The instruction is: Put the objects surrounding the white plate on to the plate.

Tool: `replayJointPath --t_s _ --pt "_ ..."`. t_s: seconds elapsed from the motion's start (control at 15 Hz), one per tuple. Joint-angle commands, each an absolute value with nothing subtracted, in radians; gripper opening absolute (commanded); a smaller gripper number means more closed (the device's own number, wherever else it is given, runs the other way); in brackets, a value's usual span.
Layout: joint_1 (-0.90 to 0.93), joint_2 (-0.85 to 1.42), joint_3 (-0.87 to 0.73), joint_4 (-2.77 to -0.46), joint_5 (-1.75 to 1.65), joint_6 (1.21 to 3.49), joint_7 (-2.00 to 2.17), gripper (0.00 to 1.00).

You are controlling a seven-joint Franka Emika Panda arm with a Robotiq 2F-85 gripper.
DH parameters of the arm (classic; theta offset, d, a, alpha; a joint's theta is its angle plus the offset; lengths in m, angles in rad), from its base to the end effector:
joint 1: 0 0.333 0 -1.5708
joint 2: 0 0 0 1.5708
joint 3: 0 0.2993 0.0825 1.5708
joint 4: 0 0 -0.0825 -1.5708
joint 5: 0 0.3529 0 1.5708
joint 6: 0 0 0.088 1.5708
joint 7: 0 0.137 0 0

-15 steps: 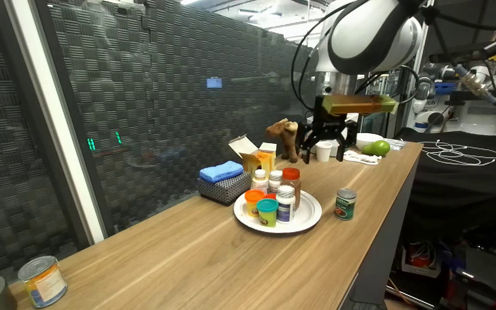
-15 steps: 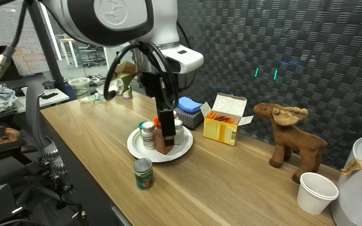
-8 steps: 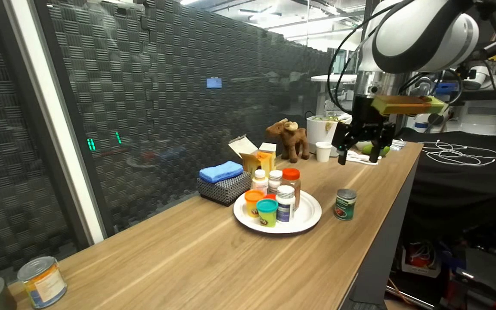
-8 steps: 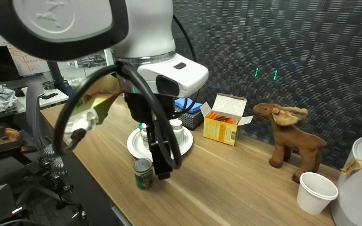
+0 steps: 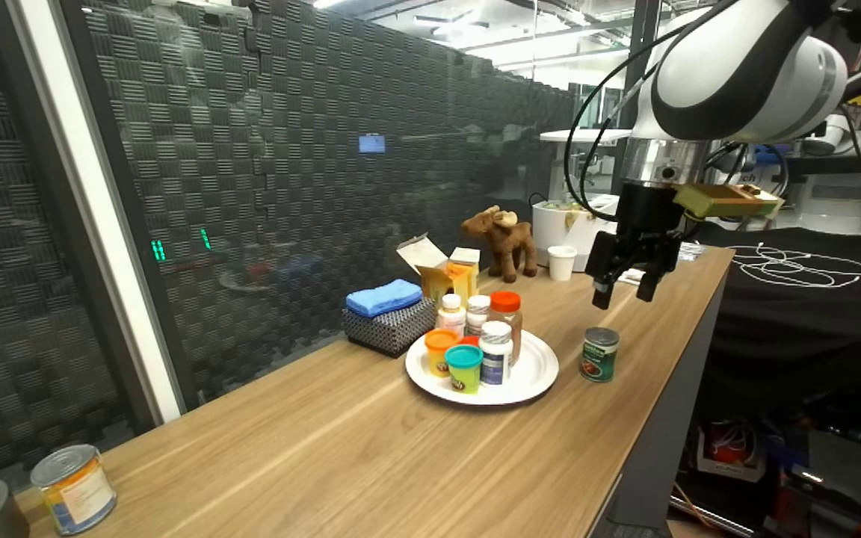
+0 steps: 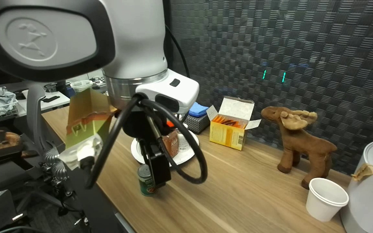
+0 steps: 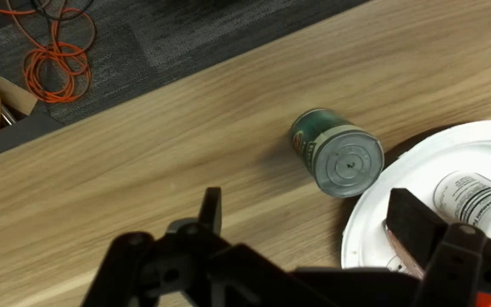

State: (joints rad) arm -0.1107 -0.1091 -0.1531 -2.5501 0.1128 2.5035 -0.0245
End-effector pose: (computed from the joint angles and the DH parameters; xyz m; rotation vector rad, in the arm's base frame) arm 0.4219 -0.1115 0.2912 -3.0217 0.4993 -0.1106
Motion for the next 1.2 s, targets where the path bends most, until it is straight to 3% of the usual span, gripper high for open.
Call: replayJointPath --t_s 0.0,0.8,0.87,1.0,1.13 --pt "-0.089 -0.102 -0.131 -2.552 0.136 2.504 -0.079 1.00" --pt "-0.066 -0.005 -0.079 -2.528 0.112 2.521 -0.061 0.98" --pt "-0.066 -0.001 -0.078 -2.528 0.108 2.531 -0.056 0.76" --pt "-0.066 0.002 -0.076 -2.529 0.106 2.555 -0.055 0.70" --pt "-0.066 0.011 -0.076 -2.528 0.104 2.589 -0.051 0.53"
